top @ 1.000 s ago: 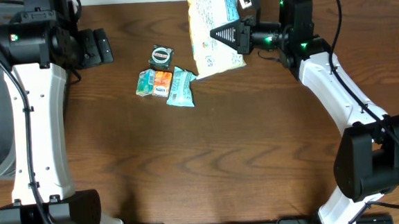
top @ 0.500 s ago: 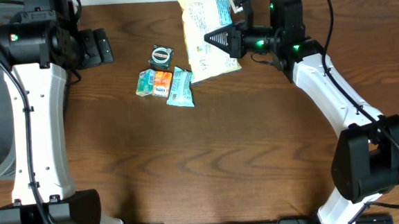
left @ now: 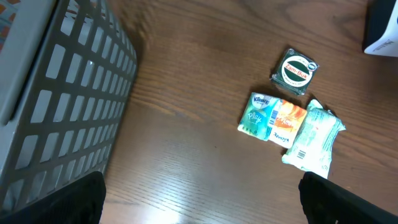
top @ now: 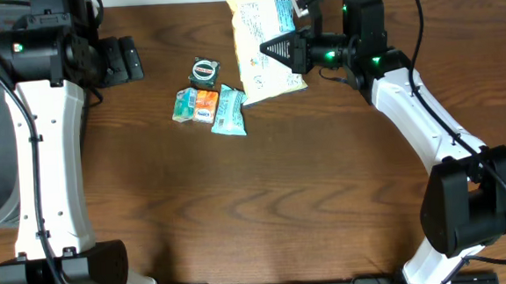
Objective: Scan the item barcode
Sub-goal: 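Hold the packet's barcode side under the white scanner with the right gripper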
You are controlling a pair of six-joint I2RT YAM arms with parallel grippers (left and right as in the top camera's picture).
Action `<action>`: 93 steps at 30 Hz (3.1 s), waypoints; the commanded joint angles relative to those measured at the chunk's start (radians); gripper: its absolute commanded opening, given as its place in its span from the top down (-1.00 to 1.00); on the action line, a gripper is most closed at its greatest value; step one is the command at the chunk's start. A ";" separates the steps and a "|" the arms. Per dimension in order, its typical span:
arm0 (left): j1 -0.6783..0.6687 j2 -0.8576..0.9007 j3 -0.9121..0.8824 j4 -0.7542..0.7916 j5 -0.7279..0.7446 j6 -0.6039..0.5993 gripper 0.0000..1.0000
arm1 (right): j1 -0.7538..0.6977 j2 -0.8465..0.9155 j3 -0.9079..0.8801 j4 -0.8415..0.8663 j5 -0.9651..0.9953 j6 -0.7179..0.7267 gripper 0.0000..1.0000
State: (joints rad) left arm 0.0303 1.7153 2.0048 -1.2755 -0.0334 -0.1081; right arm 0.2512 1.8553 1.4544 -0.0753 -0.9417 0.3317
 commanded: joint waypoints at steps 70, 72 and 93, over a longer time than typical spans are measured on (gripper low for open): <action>0.004 0.004 -0.005 0.000 -0.016 -0.009 -0.95 | 0.005 -0.037 0.024 -0.032 0.009 -0.042 0.97; 0.004 0.004 -0.005 0.000 -0.016 -0.010 -0.96 | 0.005 -0.037 0.024 -0.034 0.009 -0.045 0.98; 0.004 0.004 -0.005 0.000 -0.016 -0.009 -0.95 | 0.005 -0.037 0.024 -0.061 0.028 -0.053 0.98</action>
State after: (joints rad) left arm 0.0303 1.7153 2.0048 -1.2755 -0.0334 -0.1085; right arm 0.2512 1.8553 1.4544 -0.1345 -0.9146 0.3023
